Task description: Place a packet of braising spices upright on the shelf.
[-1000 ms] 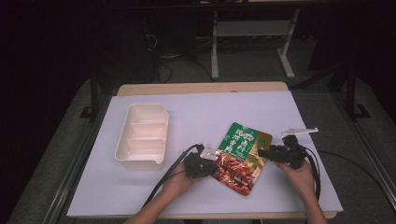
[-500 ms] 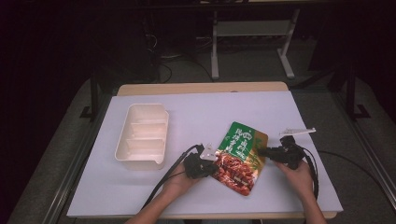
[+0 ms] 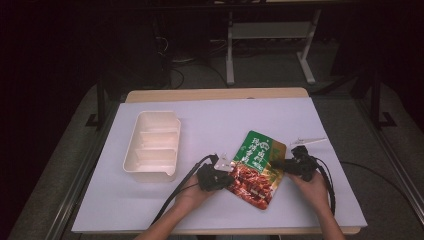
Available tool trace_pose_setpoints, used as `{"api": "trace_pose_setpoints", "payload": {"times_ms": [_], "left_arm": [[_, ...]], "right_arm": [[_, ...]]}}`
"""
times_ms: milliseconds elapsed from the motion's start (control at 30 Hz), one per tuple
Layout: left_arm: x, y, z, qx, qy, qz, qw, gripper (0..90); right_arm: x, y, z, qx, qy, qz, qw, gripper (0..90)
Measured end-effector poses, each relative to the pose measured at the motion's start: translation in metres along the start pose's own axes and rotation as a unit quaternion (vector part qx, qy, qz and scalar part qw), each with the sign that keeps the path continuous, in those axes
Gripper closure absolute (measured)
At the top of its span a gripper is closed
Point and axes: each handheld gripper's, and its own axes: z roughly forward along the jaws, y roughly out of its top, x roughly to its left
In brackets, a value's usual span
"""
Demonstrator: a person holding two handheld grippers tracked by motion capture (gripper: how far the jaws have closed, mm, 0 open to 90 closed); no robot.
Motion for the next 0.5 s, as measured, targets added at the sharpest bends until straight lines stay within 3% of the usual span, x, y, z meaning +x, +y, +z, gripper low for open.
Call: {"api": "trace_pose_setpoints", "payload": {"times_ms": [267,500], "left_arm": [[-0.0004,0.0002,-0.0001,-0.001,0.004,0.01,0.9999,89.5],[-0.0003,-0.0004,-0.0039,0.001,-0.005,0.011,0.9999,82.2]], "right_arm": [[-0.0003,-0.0008,0.001,-0.004,-0.002,-0.002,1.0,88.2],[0.0002,0.0,-0.003,-0.017,0.004,-0.007,0.9998,88.8]]}}
